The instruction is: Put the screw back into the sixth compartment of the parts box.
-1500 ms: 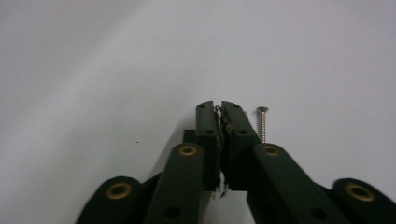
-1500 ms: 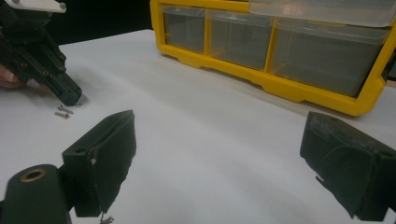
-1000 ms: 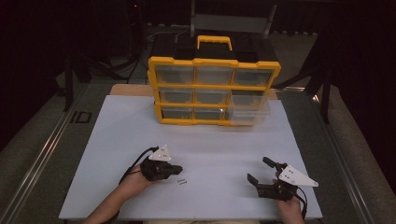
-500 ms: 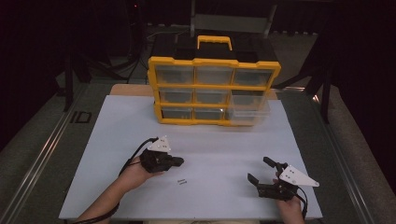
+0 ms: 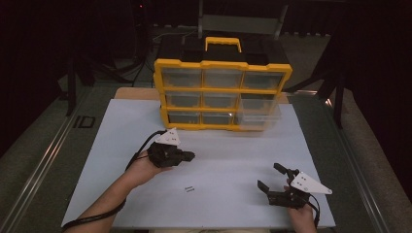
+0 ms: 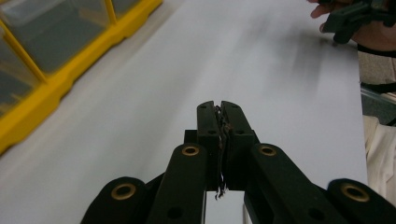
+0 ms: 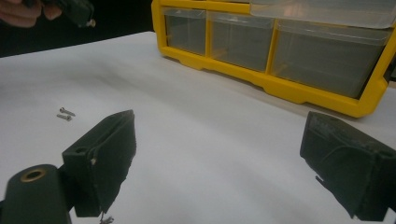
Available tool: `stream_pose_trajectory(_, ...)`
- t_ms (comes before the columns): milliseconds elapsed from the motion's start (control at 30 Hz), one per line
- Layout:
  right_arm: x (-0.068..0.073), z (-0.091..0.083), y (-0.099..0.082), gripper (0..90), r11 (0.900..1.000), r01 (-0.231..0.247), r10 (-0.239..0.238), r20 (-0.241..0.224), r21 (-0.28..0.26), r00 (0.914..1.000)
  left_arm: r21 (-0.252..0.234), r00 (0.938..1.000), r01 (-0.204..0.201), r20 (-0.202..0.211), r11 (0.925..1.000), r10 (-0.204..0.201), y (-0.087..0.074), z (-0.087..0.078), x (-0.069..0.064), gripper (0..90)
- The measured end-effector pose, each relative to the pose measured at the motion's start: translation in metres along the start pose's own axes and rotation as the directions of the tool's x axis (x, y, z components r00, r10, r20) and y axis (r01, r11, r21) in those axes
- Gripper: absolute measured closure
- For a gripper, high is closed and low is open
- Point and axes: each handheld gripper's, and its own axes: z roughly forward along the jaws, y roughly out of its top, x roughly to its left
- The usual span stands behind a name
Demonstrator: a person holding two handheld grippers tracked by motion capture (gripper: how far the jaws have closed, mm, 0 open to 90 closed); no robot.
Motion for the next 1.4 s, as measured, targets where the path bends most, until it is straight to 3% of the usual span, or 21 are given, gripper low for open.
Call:
stream_pose_trajectory(233,-0.001,-0.001,0.0,10.6,1.0,-0.004,0.004,-0.001,-0.001,1.0,-0.009,0.9997,-0.024,-0.004,0.9997,0.024,0.019,-0.002,0.001,88.8)
stream_pose_trajectory(600,-0.001,-0.001,0.0,10.5,1.0,-0.006,0.006,0.001,-0.001,1.0,-0.04,0.9996,-0.026,-0.014,0.9989,0.026,0.05,-0.005,0.007,88.8)
stream_pose_trajectory(833,-0.001,0.0,-0.001,10.6,1.0,-0.008,0.008,-0.002,0.001,1.0,-0.078,0.9989,-0.041,-0.024,0.9961,0.04,0.069,-0.006,0.007,88.7)
stream_pose_trajectory(1400,-0.001,0.0,-0.001,10.6,1.0,-0.005,0.005,-0.006,0.008,1.0,-0.129,0.9976,-0.067,-0.024,0.9894,0.065,0.122,0.02,0.008,88.8)
